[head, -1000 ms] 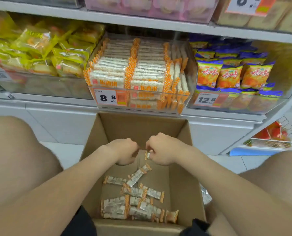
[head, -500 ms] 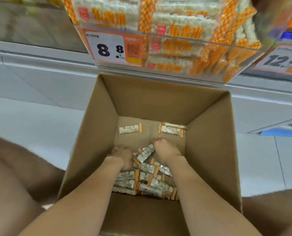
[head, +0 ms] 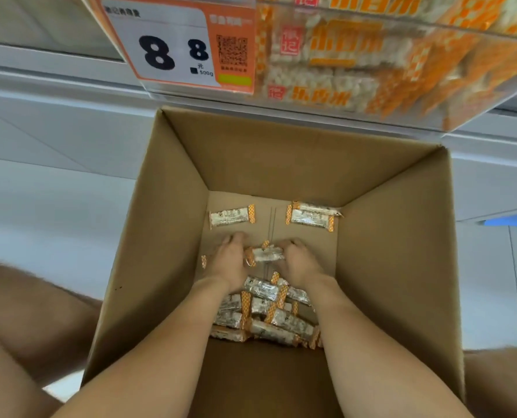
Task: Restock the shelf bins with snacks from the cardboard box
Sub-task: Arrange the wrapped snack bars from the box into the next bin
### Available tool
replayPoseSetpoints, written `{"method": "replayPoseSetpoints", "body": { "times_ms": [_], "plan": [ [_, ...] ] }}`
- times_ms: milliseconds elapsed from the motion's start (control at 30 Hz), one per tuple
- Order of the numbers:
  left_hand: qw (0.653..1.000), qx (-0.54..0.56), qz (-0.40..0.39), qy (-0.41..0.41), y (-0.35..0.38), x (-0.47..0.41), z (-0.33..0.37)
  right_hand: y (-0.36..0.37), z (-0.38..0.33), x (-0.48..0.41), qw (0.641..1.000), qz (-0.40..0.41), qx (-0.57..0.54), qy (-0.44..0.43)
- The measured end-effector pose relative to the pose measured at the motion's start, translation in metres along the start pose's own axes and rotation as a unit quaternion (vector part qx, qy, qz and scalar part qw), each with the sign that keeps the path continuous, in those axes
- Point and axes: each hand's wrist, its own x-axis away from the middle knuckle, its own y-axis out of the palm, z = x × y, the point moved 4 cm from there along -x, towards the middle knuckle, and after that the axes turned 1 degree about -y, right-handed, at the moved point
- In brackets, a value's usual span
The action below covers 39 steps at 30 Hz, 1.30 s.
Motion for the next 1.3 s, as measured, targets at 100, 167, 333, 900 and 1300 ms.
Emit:
{"method": "replayPoseSetpoints", "body": {
  "times_ms": [100,167,333,900,1300],
  "plan": [
    [0.985,0.171,0.017,0.025,-0.016,0.002,0.014,-0.016,-0.011,0.01,0.965,-0.09,-0.244,0.035],
    [0.967,0.249,0.03,0.04,-0.027,0.001,0.018,-0.033,-0.021,0.02,0.947,-0.152,-0.279,0.047],
    [0.918,0.396,-0.003,0.034,-0.06,0.023,0.041,-0.068,-0.043,0.062,0.866,-0.256,-0.427,0.051],
    [0.964,0.175,-0.023,0.199,-0.196,0.148,0.156,-0.255,-0.095,0.184,0.969,-0.123,-0.193,-0.093],
    [0.9,0.221,0.069,0.369,-0.255,0.215,0.229,-0.339,-0.137,0.277,0.971,0.108,-0.123,-0.172]
  ]
}}
